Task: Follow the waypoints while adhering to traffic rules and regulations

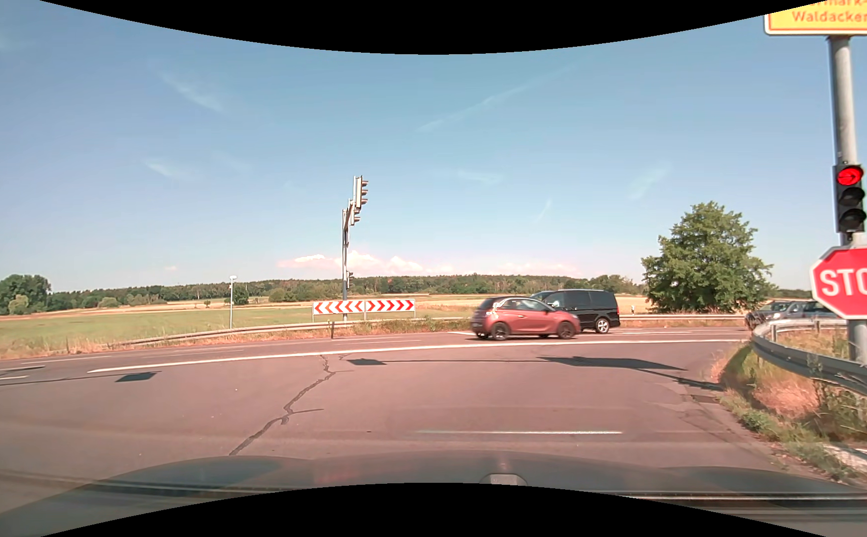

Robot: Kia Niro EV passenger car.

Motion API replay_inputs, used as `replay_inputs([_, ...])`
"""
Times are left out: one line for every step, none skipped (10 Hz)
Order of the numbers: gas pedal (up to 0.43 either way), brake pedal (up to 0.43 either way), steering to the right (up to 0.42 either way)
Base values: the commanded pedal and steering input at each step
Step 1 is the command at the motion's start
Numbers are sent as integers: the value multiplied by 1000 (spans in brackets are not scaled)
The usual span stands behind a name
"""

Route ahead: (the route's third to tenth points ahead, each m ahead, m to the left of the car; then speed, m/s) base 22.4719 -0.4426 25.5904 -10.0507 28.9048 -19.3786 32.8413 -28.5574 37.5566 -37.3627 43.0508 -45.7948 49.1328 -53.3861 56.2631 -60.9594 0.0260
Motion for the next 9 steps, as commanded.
replay_inputs([0, 189, 11])
replay_inputs([0, 189, 11])
replay_inputs([0, 189, 11])
replay_inputs([0, 189, 11])
replay_inputs([0, 189, 11])
replay_inputs([0, 189, 11])
replay_inputs([0, 189, 11])
replay_inputs([0, 189, 11])
replay_inputs([0, 189, 11])
